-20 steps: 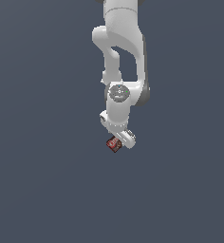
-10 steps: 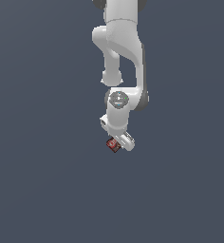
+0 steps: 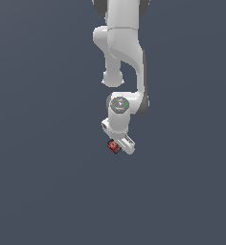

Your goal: Pick up the object and move it to a goal position.

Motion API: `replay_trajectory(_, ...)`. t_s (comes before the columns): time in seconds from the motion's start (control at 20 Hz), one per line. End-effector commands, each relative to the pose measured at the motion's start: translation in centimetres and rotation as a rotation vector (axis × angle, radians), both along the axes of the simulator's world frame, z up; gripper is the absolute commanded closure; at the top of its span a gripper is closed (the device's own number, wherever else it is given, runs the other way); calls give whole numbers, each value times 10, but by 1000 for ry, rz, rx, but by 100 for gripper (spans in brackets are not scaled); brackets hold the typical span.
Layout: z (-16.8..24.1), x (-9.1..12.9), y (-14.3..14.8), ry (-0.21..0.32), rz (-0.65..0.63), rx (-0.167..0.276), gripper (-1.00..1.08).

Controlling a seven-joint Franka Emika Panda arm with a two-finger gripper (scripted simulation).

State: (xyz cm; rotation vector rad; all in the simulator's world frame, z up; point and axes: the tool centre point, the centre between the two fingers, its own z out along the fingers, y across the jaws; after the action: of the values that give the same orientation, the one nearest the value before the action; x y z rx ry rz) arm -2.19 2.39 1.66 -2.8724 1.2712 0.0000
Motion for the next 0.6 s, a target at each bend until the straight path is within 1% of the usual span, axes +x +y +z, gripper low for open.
replay_trajectory(0.0,-1,0,0,0,-1,0,108)
replay_trajectory(0.55,5,0,-1,-1,0,0,108)
